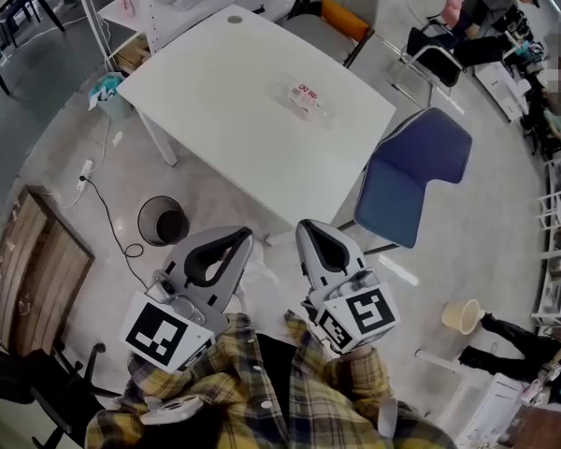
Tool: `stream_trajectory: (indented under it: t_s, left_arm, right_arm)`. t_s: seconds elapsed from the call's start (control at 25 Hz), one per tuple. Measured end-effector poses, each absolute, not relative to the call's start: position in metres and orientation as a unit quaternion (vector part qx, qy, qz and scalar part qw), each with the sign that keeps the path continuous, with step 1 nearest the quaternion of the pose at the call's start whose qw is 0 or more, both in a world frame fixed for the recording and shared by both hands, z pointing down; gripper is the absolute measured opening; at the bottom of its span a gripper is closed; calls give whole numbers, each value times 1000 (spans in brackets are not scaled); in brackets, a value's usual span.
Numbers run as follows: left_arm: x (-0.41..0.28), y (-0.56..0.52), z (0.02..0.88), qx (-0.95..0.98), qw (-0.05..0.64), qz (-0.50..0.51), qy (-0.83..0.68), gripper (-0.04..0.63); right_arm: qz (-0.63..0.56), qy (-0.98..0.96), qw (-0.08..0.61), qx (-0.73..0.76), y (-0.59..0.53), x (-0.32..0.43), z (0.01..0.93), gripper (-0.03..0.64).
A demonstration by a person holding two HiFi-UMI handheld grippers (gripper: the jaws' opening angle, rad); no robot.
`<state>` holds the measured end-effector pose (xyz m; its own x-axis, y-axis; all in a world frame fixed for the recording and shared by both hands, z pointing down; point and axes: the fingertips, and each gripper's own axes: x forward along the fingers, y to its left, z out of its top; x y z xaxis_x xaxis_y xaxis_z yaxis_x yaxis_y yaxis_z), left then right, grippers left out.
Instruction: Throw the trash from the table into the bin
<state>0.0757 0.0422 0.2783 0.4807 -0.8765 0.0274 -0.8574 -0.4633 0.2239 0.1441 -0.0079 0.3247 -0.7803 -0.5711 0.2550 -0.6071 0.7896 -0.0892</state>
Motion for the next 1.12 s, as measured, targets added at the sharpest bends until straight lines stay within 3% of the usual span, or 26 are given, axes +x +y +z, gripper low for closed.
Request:
stream_trajectory:
  t_s: [0.52, 1.12]
  left_arm:
    - [73, -100, 260, 847, 96, -48, -520, 8]
    - [87, -172, 260, 853, 103, -32, -511, 8]
  right_arm:
    - [73, -939, 97, 320, -166, 149, 299, -2]
    - [67, -935, 115, 330, -248, 165, 304, -2]
